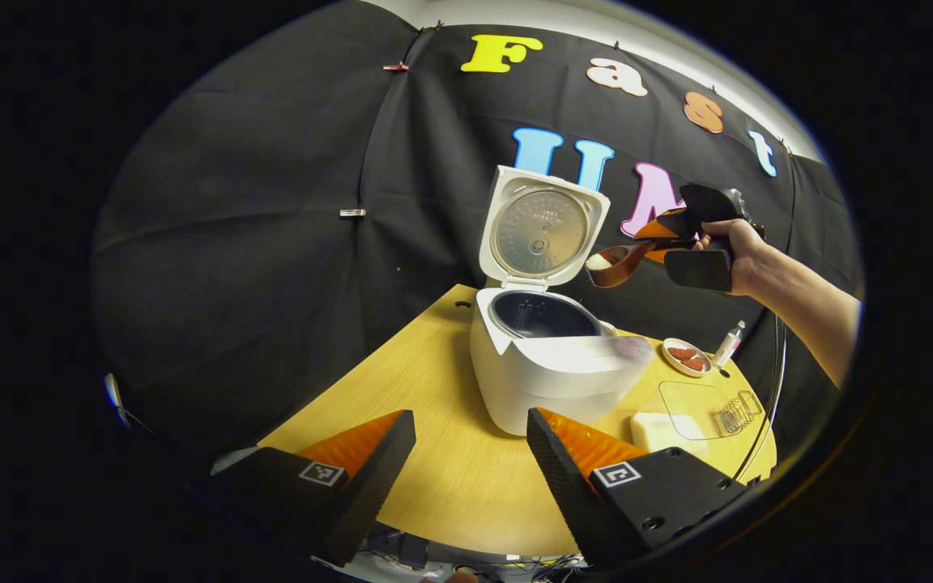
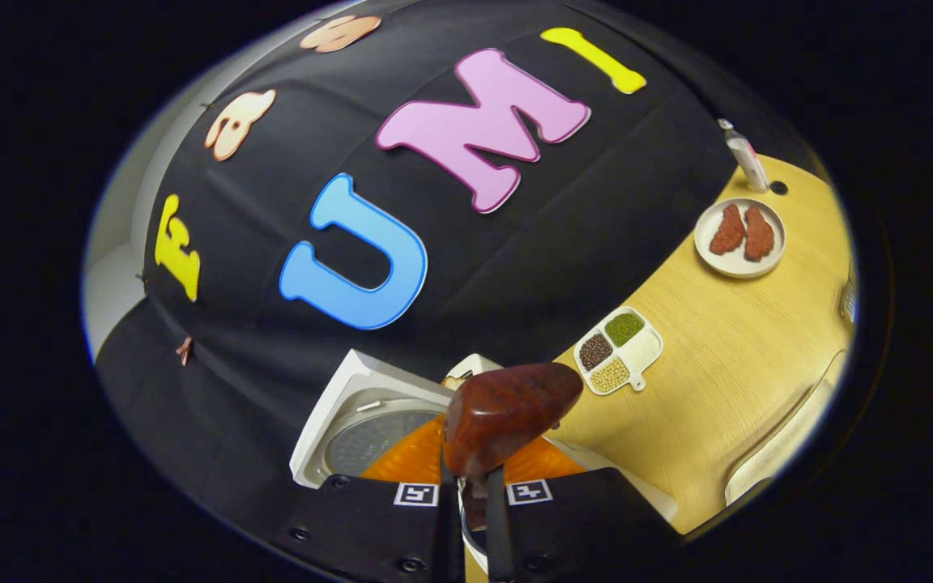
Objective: Close the left gripper, press the button to open the rice cooker; take a wooden spoon from the chopstick holder with the right hand, scoop a spoonful of rice and pour it into the rice cooker, then put the wooden spoon back into the chopstick holder.
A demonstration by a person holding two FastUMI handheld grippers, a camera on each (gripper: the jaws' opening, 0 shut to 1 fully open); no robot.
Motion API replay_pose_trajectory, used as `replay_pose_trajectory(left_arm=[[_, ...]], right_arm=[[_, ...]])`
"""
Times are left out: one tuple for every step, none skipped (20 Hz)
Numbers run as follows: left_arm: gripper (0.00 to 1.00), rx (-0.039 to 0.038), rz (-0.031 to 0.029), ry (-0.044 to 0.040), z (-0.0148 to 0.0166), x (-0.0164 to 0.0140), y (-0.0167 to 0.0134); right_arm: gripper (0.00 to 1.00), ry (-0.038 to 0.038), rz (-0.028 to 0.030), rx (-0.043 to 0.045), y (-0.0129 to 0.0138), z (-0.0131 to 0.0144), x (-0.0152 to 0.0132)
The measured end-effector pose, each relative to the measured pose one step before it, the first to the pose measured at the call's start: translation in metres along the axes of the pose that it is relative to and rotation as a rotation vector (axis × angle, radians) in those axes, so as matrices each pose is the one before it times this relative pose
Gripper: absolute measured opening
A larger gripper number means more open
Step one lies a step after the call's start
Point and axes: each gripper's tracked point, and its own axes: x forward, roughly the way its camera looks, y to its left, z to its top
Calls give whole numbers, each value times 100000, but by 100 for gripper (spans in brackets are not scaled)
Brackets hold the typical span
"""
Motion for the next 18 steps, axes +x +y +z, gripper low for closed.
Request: replay_pose_trajectory(left_arm=[[96, -327, 347, -317, 43, 122, 191], [96, -298, 89, -86, 178, 164, 153], [95, -207, 19, -48, 153, 143, 110], [96, -88, -164, -136, 87, 89, 35], [96, 220, -262, -156, 74, -42, 57], [96, 657, -124, -58, 104, 177, 51], [96, 1020, 41, -112, 35, 342, 78], [96, 1160, 147, -34, 92, 113, 55], [98, 1039, 140, -122, 229, -118, 31], [97, 744, -180, -432, 111, 32, -59], [96, 449, -325, -135, 171, 135, -4], [96, 246, -183, 30, -71, 108, -134], [96, 247, -200, -78, -5, 156, -85], [96, 267, -248, -319, 142, 99, -74], [96, 182, -281, -267, -46, 12, -43], [96, 66, -215, 174, -35, -28, -86], [96, 78, 99, 191, -189, 77, 150], [96, 495, 180, 94, 10, -23, 110]], right_arm=[[16, 1712, 441, -4964, 257, -735, 656], [16, 1522, 234, -4847, 206, -793, 501], [16, 593, 612, -4931, 272, -231, 514], [16, 44, 248, -4728, 406, -492, 335], [15, -146, 364, -4263, 255, -171, 373], [16, -221, 308, -3624, 378, -352, 281], [16, 290, 270, -2654, 258, -398, 387], [16, 421, 364, -2301, 316, -537, 297], [16, 447, 296, -1968, 118, -416, 307], [16, 307, 398, -2310, 151, -423, 412], [16, 80, 63, -2830, 78, -275, 228], [16, -56, -98, -3106, 61, -251, 132], [16, -179, 216, -3939, 122, -305, 203], [16, -240, 209, -4189, 257, -217, 149], [16, -127, 365, -3798, 279, -207, 147], [16, 194, 310, -3009, 333, -246, 151], [16, 646, 438, -1879, 359, -238, 233], [16, 201, 785, -2469, 441, -258, 115]])
